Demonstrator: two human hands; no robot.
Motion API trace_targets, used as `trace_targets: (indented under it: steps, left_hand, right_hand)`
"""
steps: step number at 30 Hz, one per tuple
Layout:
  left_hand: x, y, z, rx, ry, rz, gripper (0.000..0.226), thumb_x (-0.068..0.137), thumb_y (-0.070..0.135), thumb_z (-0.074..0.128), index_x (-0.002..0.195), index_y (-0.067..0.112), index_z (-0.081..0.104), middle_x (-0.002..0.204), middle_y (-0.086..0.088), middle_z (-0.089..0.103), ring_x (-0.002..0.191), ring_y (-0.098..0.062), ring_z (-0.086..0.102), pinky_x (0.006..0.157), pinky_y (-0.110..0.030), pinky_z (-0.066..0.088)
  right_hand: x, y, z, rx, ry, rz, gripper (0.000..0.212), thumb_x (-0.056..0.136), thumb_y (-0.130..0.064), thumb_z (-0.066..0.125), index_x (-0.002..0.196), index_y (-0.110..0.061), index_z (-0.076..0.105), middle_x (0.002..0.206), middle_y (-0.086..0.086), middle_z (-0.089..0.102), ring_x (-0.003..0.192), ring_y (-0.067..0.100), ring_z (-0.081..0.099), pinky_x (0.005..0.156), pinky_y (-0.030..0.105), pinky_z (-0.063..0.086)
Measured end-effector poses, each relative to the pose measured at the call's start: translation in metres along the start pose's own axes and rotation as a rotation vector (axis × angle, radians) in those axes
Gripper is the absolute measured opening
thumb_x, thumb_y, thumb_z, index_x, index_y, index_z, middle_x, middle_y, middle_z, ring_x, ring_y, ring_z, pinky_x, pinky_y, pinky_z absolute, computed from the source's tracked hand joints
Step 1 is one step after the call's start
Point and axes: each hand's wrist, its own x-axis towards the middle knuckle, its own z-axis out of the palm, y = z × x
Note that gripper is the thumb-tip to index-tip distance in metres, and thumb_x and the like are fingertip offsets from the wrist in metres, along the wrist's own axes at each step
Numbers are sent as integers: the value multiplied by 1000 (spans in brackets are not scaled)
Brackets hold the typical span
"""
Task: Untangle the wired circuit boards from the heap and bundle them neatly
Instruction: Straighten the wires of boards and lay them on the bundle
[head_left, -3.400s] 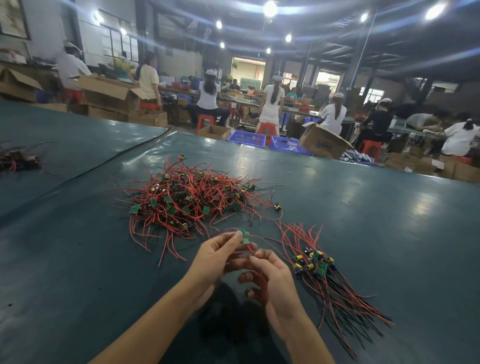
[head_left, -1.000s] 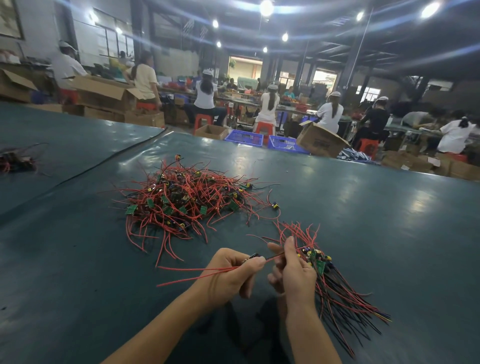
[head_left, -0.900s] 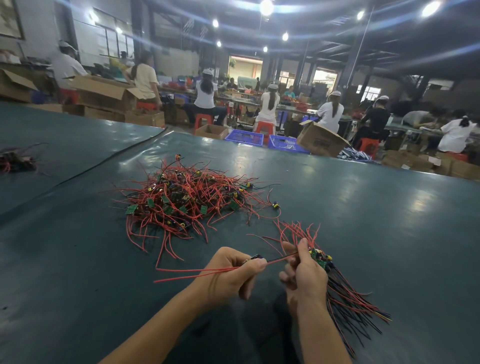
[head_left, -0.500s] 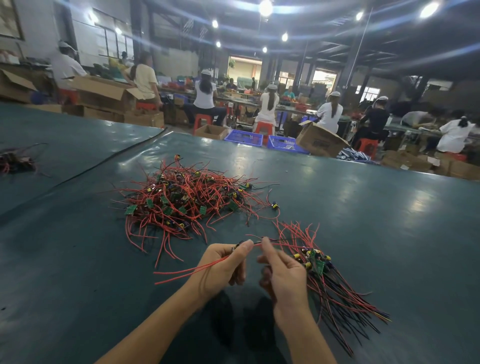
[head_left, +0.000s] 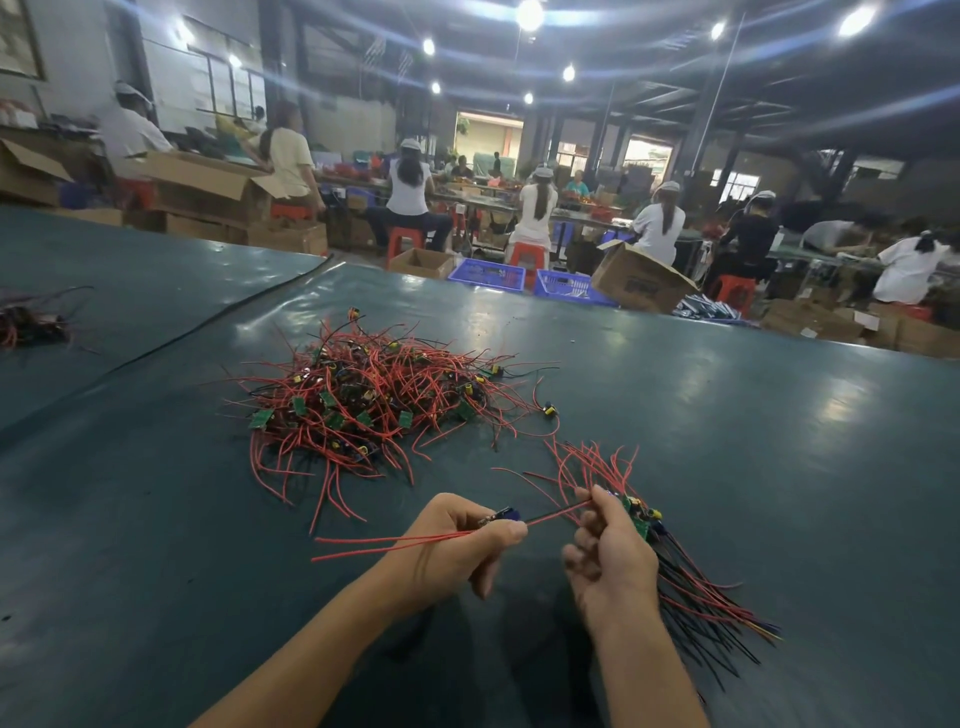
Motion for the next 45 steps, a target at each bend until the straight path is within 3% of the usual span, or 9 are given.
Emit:
trace_targets:
  steps: [7,13,18,21,24,32,37,40,45]
  left_hand:
    - [1,5,-8,-123,102,-66,50,85,44,62,46,15,54,48,-7,56,46,-16,50,56,-24,43]
    - [7,2,-8,-156,373,-166,48,74,53,61,76,7,72,79,-8,75,58,-16,64,47,-21,44]
    - [8,1,-11,-588,487,-314,32,64,38,77,81,11,74,87,-9,76,60,-10,67,48,-15,48]
    - [9,3,-13,-898,522,-356,35,64,29,78,85,2,72,79,-8,74,55,-7,66,44,-14,50]
    - [11,5,-12,-1028,564,-356,44,61,29,77,93,0,67,72,-6,72,50,-6,63,42,-15,49]
    - [13,6,-12,-715,724,-198,39,72,44,66,86,7,67,75,-8,74,60,-10,69,46,-16,51]
    - [13,7,-11,-848,659,-152,33,76,37,65,89,6,66,94,-15,75,72,-14,73,52,-19,56]
    - [13,8,-18,-920,678,-157,38,74,38,67,95,5,65,85,-11,76,67,-13,72,49,-18,54]
    - [11,5,-31,-870,668,-246,37,61,44,77,75,13,63,59,-3,64,46,-11,58,43,-20,50]
  right_hand:
    - [-3,-5,-3,137,-90,95,25,92,-17,52,67,-13,53,39,-7,33,28,4,24,29,14,21]
    - [-10,-3,-2,80,-64,-47,28,90,-13,58,63,-17,51,46,-6,38,34,8,27,32,18,24]
    - [-13,-1,0,67,-155,-155,47,91,-11,58,44,-19,62,48,-4,43,37,8,30,34,19,25]
    - [-14,2,2,-4,-201,-250,45,91,-11,59,48,-18,69,50,-3,50,38,8,34,36,19,26]
    - [-16,6,3,-57,-245,-295,42,92,-10,58,53,-16,71,51,0,51,39,8,35,38,19,26]
    - [-15,11,3,-89,-181,-339,42,93,-11,58,54,-17,73,50,1,54,39,9,37,37,19,29]
    - [-15,12,3,-108,-179,-312,41,93,-13,59,55,-14,73,51,2,54,40,9,37,37,19,28]
    - [-15,12,2,-116,-252,-250,41,95,-31,56,64,-12,77,53,0,55,42,8,38,39,19,28]
    - [-12,13,1,-123,-272,-238,52,80,-56,55,72,-10,78,56,0,54,44,9,36,39,20,27]
